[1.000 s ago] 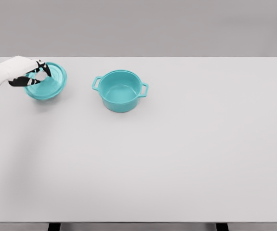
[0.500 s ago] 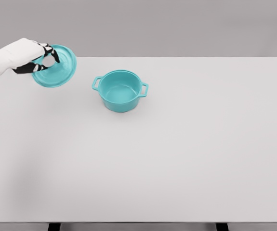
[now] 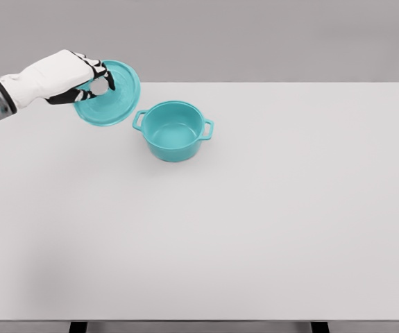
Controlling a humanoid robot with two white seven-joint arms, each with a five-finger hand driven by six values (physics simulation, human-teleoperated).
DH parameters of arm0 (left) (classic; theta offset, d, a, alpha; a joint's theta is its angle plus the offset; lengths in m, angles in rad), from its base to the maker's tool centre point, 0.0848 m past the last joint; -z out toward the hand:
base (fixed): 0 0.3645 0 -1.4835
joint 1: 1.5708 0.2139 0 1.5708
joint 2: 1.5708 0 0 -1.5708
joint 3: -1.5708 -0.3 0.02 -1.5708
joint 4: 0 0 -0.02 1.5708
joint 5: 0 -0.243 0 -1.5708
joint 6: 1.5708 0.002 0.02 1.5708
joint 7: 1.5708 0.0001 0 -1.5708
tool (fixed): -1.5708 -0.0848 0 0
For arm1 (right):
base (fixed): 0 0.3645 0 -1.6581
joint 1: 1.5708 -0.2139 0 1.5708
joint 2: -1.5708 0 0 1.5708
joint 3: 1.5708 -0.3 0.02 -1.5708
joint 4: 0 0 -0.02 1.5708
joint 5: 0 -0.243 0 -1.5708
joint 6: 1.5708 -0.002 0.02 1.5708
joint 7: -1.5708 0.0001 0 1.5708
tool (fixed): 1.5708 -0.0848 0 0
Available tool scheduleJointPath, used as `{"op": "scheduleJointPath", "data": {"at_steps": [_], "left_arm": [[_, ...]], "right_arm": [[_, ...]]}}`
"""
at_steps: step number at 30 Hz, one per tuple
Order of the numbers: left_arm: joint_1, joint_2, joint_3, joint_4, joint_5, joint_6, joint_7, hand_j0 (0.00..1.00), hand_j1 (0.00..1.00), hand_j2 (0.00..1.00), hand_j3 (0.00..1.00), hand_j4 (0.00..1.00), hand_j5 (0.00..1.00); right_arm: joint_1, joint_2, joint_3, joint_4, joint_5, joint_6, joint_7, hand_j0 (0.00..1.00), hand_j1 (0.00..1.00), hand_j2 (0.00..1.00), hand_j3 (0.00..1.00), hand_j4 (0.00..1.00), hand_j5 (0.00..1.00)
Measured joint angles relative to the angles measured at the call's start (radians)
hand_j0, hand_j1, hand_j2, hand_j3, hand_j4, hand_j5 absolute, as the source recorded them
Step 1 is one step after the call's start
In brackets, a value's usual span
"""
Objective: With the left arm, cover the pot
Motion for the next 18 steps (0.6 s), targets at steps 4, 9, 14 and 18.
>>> {"op": "scheduleJointPath", "data": {"at_steps": [4,9,14,18], "left_arm": [[-0.003,-0.007,-0.015,-0.027,0.004,0.000,0.000,0.45,0.45,0.45,0.45,0.45,0.45],[-0.020,-0.019,-0.035,-0.039,0.004,0.000,0.000,0.45,0.45,0.45,0.45,0.45,0.45],[-0.020,-0.043,-0.059,-0.042,0.004,0.000,0.000,0.45,0.45,0.45,0.45,0.45,0.45],[-0.025,-0.050,-0.074,-0.050,0.004,0.000,0.000,0.45,0.45,0.45,0.45,0.45,0.45]], "right_arm": [[0.000,0.000,0.000,0.000,0.000,0.000,0.000,1.00,1.00,1.00,1.00,1.00,1.00],[0.000,0.000,0.000,0.000,0.000,0.000,0.000,1.00,1.00,1.00,1.00,1.00,1.00],[0.000,0.000,0.000,0.001,0.000,0.000,0.000,1.00,1.00,1.00,1.00,1.00,1.00],[0.000,0.000,0.000,0.000,0.000,0.000,0.000,1.00,1.00,1.00,1.00,1.00,1.00]]}}
